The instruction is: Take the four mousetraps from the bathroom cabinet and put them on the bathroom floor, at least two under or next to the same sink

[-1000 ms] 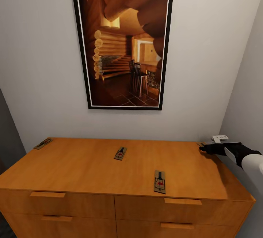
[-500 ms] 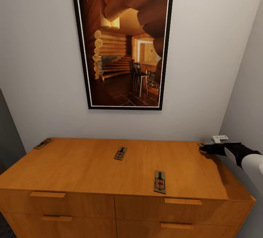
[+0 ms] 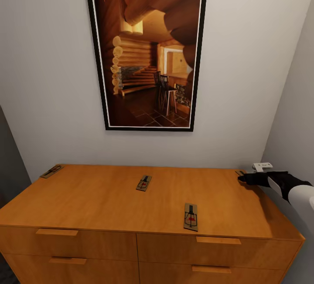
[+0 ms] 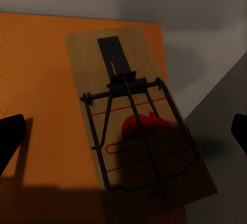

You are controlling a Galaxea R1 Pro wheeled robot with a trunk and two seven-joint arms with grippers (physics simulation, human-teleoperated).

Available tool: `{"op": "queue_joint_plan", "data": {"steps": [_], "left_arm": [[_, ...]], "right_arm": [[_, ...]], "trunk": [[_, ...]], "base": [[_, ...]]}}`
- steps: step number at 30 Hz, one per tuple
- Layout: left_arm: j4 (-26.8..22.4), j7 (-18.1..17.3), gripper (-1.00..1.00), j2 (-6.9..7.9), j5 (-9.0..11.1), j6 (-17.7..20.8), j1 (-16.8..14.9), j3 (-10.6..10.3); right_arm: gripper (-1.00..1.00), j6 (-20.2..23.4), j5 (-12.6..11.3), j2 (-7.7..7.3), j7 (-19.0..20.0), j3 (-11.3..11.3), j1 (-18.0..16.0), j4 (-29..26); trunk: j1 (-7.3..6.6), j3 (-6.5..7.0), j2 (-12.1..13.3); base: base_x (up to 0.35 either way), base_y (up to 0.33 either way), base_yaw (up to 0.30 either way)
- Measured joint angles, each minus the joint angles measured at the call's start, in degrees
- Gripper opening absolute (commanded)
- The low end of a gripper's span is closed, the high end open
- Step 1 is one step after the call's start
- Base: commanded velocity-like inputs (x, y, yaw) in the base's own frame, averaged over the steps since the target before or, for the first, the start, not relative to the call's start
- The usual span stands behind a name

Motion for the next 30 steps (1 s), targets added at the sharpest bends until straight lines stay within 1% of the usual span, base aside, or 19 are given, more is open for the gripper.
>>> {"op": "queue_joint_plan", "data": {"steps": [30], "left_arm": [[0.0, 0.0, 1.0, -0.01, 0.0, 0.0, 0.0, 0.0]], "right_arm": [[1.0, 0.0, -0.1, 0.01, 0.0, -0.3, 0.1, 0.0]], "trunk": [[0.0, 0.0, 0.0]], "base": [[0.0, 0.0, 0.0]]}}
